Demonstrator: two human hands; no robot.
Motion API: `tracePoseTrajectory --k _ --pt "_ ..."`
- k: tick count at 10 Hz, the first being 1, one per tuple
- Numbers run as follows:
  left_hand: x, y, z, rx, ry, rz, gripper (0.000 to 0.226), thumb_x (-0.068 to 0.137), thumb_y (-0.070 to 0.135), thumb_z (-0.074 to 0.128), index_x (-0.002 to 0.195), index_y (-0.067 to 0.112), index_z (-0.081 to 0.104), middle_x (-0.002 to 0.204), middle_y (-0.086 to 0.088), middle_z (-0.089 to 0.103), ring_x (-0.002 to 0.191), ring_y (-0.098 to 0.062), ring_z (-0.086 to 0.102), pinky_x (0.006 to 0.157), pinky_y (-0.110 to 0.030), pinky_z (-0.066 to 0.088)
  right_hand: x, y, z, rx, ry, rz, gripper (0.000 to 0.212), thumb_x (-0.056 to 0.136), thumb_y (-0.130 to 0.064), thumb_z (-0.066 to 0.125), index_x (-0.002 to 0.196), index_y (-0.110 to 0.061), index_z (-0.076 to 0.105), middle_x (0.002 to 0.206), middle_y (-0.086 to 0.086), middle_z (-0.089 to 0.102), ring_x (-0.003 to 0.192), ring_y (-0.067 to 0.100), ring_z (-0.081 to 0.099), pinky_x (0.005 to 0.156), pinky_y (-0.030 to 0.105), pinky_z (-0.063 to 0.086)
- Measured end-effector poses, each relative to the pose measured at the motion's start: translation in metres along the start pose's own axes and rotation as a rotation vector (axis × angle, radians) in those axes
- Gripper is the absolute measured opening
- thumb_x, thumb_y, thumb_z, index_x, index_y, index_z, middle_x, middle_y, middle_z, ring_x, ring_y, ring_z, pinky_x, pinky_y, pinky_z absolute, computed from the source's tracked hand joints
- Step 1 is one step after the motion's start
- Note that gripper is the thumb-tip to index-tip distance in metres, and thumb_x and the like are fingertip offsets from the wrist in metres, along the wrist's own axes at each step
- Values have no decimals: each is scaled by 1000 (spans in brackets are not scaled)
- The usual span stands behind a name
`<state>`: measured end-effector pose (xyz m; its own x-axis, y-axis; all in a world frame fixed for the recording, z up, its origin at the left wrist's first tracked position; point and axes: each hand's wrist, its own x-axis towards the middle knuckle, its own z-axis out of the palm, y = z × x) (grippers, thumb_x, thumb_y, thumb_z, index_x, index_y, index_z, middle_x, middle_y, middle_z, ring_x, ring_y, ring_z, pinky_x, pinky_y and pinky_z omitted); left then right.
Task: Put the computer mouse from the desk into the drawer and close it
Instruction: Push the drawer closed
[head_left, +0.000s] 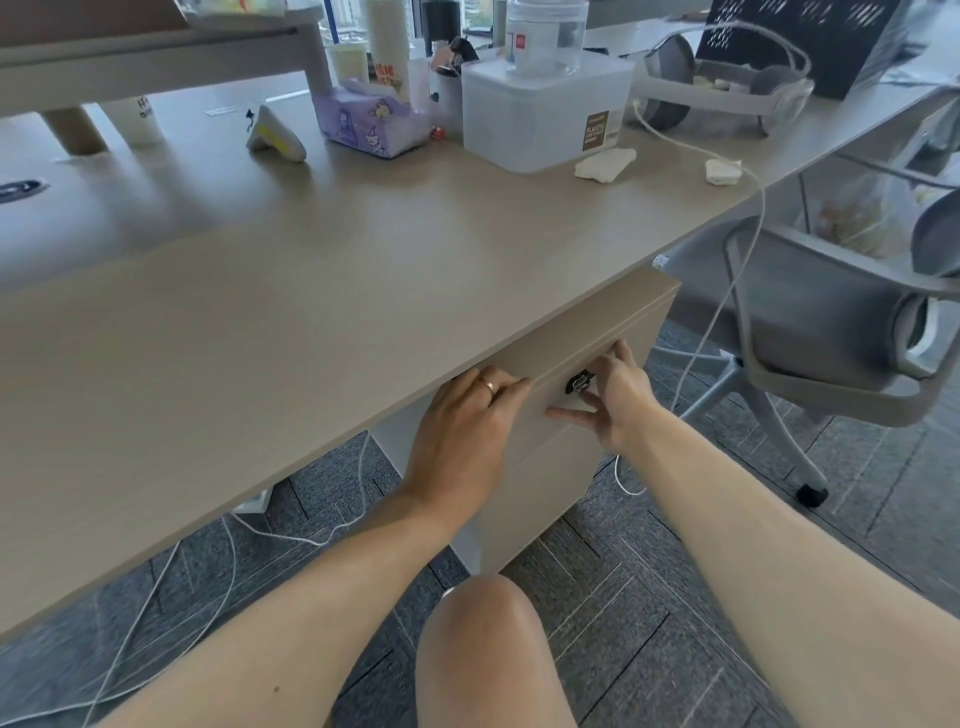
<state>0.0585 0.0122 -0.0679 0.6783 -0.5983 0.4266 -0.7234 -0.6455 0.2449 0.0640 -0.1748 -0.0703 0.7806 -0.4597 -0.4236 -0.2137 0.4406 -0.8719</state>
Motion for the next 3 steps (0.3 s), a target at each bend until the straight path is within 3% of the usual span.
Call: tracePoseTrajectory --k 1,2,3 --pt "-1 0 0 12 -1 -3 71 67 -18 62 130 14 62 114 0 65 102 -20 52 86 -30 44 -3 -2 -1 14 -18 14 49 96 -3 32 131 -33 49 130 -1 48 124 34 44 76 59 59" --pt "-1 2 0 20 4 -5 71 67 -19 61 130 13 62 115 0 65 103 -20 51 87 -29 42 -7 -7 -6 -63 -33 36 53 97 -5 33 141 -32 45 133 -1 51 123 32 46 79 55 59" --pt "-3 3 -1 43 -8 -19 74 65 -20 63 130 14 61 116 0 64 103 -21 51 87 -31 42 -20 -12 -15 -286 -26 39 60 102 -14 40 156 -37 25 151 -1 44 137 29 40 94 55 53"
